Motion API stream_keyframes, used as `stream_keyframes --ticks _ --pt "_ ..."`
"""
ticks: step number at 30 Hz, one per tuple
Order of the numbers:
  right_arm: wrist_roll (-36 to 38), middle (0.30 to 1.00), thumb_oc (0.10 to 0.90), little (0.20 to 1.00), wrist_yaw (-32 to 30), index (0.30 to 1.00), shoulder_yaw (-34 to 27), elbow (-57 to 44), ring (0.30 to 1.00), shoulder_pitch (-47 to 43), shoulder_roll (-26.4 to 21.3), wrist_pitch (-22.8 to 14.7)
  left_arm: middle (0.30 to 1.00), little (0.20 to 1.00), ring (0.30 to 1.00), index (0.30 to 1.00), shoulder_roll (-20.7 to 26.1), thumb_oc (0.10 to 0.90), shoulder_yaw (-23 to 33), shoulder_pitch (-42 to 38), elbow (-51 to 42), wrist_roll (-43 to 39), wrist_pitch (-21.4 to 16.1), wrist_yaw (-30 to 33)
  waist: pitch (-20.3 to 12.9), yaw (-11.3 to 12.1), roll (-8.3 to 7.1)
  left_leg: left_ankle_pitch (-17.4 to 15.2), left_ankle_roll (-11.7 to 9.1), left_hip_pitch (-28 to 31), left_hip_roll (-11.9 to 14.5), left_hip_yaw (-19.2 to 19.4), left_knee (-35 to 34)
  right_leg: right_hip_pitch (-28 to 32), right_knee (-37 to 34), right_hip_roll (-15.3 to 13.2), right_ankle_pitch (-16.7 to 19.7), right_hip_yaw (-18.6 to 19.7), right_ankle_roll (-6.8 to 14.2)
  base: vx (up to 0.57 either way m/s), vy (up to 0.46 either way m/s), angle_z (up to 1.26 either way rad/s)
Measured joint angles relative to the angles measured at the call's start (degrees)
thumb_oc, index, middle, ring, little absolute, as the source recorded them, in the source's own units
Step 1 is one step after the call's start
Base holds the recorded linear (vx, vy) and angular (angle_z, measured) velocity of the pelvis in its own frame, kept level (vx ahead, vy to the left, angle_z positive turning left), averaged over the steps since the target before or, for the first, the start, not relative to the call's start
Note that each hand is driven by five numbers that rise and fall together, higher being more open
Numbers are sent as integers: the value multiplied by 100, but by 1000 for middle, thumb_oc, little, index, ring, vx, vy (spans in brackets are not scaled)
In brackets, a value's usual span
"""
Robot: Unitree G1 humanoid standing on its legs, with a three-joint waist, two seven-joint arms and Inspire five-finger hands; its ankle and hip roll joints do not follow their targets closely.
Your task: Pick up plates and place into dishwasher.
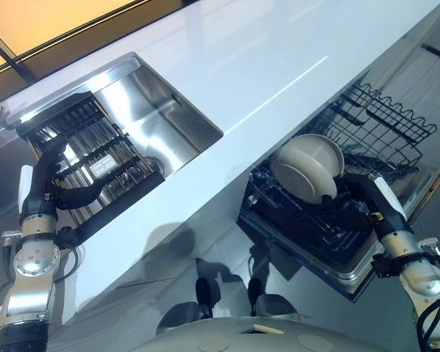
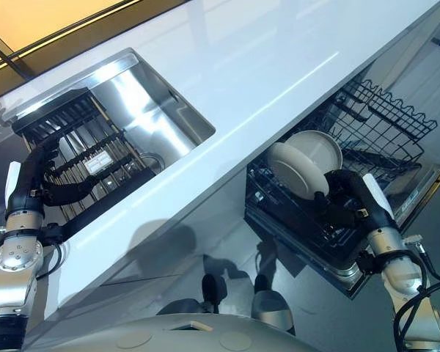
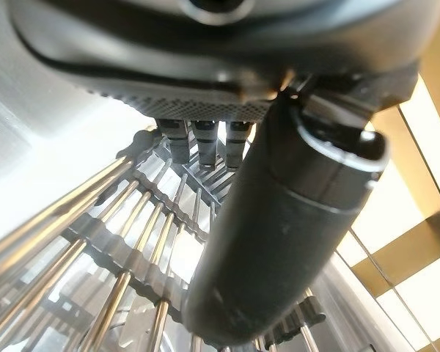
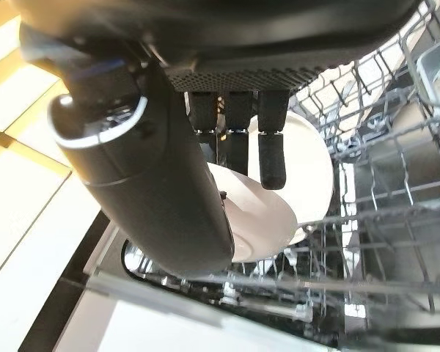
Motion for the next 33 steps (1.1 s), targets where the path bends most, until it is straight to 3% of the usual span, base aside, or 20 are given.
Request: stream_keyframes --ticks 13,24,32,33 --pt "129 300 100 200 -160 300 22 19 300 135 90 530 900 900 900 900 0 800 -19 46 -75 -4 -34 92 104 -12 4 -4 -6 21 -7 -41 0 68 -62 -1 1 -42 -1 -2 1 1" --pt "-606 300 100 200 -349 300 266 80 300 212 104 1209 900 900 900 900 0 800 -55 55 -133 -8 19 203 113 -23 -11 -6 -9 22 -5 -49 1 89 -77 0 1 -63 -1 0 0 0" --pt "-1211 300 100 200 -129 300 512 87 300 -126 -221 1358 900 900 900 900 56 800 -110 -78 -212 -110 115 214 153 8 -77 -6 -9 62 -7 -78 1 146 -82 -3 1 -106 -1 -2 -3 1" --pt "-1270 662 523 623 -104 662 591 114 662 -286 -295 1387 900 900 900 900 73 800 -128 -122 -222 -117 157 215 170 31 -98 -6 -9 86 -6 -78 1 170 -85 -2 1 -106 -1 0 0 0"
